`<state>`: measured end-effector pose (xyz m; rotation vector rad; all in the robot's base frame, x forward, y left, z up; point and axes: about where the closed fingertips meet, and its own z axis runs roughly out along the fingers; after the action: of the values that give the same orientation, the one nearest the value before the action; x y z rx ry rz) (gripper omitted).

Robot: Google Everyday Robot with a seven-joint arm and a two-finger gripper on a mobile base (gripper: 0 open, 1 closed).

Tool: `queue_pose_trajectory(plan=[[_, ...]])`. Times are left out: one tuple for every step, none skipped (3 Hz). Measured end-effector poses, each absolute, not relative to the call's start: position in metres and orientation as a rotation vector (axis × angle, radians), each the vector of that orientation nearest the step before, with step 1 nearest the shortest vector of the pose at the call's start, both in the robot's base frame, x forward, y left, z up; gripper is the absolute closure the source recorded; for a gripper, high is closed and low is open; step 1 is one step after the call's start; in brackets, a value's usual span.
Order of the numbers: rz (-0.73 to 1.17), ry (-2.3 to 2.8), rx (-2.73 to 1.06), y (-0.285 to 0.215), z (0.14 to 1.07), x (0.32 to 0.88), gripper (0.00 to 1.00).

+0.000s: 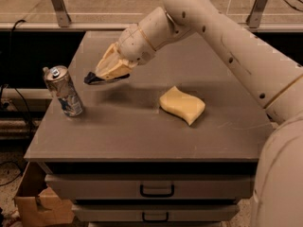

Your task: Move rxbar blueberry near redbull can

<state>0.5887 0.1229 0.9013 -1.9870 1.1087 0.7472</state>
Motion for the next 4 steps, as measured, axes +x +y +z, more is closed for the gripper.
queue_pose_trajectory(plan=[[0.759, 1.073, -2.024, 0.134, 0.8905, 0.572, 1.0], [0.765, 1.07, -2.028, 0.1365, 0.8889, 0.5707, 0.82], [0.769, 1.068, -2.03, 0.1387, 0.8879, 0.5698, 0.59], [0.773, 1.065, -2.033, 0.1408, 0.8869, 0.569, 0.35]])
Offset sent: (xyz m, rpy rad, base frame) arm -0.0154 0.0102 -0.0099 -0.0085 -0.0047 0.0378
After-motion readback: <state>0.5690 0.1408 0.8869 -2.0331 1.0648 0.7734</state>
